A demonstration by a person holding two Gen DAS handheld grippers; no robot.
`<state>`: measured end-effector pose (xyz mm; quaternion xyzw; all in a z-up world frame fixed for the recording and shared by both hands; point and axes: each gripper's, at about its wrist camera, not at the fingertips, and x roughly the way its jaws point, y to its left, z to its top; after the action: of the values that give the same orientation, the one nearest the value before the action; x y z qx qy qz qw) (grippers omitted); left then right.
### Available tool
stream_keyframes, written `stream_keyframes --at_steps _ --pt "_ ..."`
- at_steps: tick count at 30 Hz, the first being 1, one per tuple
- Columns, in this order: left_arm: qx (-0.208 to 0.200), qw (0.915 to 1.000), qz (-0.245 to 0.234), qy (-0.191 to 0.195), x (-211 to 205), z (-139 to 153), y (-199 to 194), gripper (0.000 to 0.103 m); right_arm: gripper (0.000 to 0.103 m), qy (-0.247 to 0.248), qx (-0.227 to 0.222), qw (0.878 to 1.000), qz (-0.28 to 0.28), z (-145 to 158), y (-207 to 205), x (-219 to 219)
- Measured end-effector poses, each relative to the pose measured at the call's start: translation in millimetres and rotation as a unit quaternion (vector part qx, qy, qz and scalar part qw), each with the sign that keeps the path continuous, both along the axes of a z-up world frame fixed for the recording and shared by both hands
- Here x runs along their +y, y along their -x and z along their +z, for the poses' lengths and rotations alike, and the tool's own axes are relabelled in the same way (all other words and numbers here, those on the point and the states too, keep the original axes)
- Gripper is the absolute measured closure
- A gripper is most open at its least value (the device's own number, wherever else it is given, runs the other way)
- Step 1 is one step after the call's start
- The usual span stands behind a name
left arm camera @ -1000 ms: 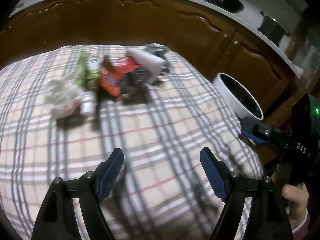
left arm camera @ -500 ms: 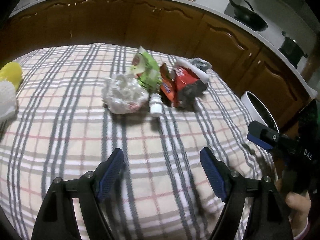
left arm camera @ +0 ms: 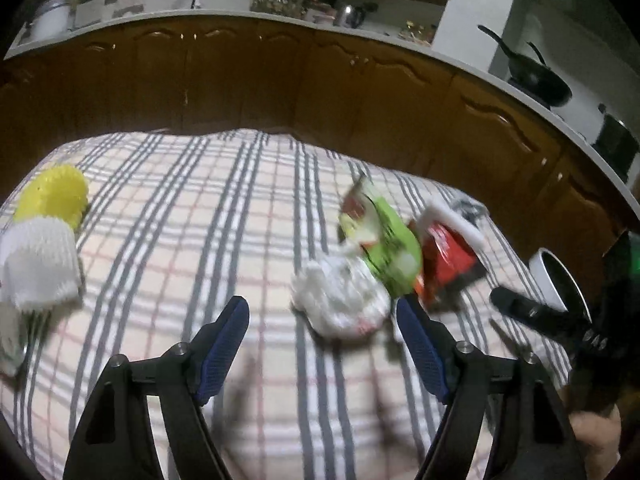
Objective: Collect trash
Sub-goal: 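Grasp the crumpled foil with the left tool while the right tool grasps the red snack bag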
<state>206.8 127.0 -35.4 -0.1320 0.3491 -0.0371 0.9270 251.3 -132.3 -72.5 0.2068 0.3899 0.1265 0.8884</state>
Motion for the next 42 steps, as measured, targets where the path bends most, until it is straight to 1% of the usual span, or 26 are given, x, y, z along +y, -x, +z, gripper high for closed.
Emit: stream_keyframes --at_steps 1,2,3,4,5,6,7,8,9,10,12,14,18,22,26,31,38,42 --pt "0.004 1.0 -0.001 -0.005 -1 -3 -7 0.032 0.039 0.006 0.006 1.0 0.001 -3 -6 2" --pt "0.008 0.9999 -0.005 -0.007 -3 -6 -12 0.036 0.046 0.012 0.012 1.0 0.002 -7 -12 4" --pt "0.014 0.9998 -0.011 -0.007 -4 -10 -18 0.039 0.05 0.014 0.016 1.0 0.001 -9 -16 5" --pt "0.02 0.9996 -0.018 -0.007 -7 -14 -24 0.041 0.05 0.015 0.018 1.0 0.001 -11 -22 7" --pt "0.026 0.9994 -0.023 -0.007 -11 -18 -29 0.049 0.053 0.015 0.018 1.0 0.001 -12 -26 8" --pt "0.033 0.999 -0.031 -0.006 -13 -22 -34 0.064 0.06 0.017 0.017 1.0 0.001 -12 -29 9" --pt "0.039 0.9986 -0.037 -0.004 -16 -25 -37 0.072 0.067 0.02 0.015 1.0 0.003 -12 -32 10" --pt "0.038 0.9984 -0.04 -0.007 -18 -26 -37 0.077 0.085 0.023 0.015 1.0 0.005 -12 -34 11" --pt "0.033 0.9984 -0.046 -0.007 -21 -25 -35 0.078 0.097 0.024 0.017 1.0 0.007 -12 -34 12" --pt "0.028 0.9982 -0.052 -0.007 -23 -23 -34 0.079 0.097 0.027 0.015 0.999 0.007 -11 -33 13" --pt "0.022 0.9975 -0.067 -0.004 -30 -19 -27 0.08 0.1 0.039 0.001 0.999 0.007 -6 -24 12" --pt "0.019 0.9964 -0.082 0.001 -33 -17 -21 0.081 0.102 0.044 -0.004 0.999 0.006 -3 -16 12" --pt "0.007 0.9943 -0.105 0.014 -44 -7 -3 0.081 0.103 0.044 -0.016 0.999 0.001 4 8 1" --pt "-0.008 0.9919 -0.125 0.018 -51 3 8 0.081 0.103 0.036 -0.023 0.999 -0.015 11 34 -18" --pt "-0.027 0.9902 -0.135 0.018 -48 16 17 0.081 0.103 0.038 -0.035 0.998 -0.044 19 58 -44" --pt "-0.041 0.9867 -0.155 0.022 -57 26 30 0.081 0.103 0.038 -0.046 0.995 -0.079 27 79 -76" --pt "-0.035 0.9795 -0.197 0.024 -94 28 34 0.081 0.103 0.034 -0.052 0.992 -0.11 35 98 -109" --pt "-0.033 0.9746 -0.221 0.016 -120 31 32 0.081 0.103 0.034 -0.055 0.99 -0.123 37 107 -124"
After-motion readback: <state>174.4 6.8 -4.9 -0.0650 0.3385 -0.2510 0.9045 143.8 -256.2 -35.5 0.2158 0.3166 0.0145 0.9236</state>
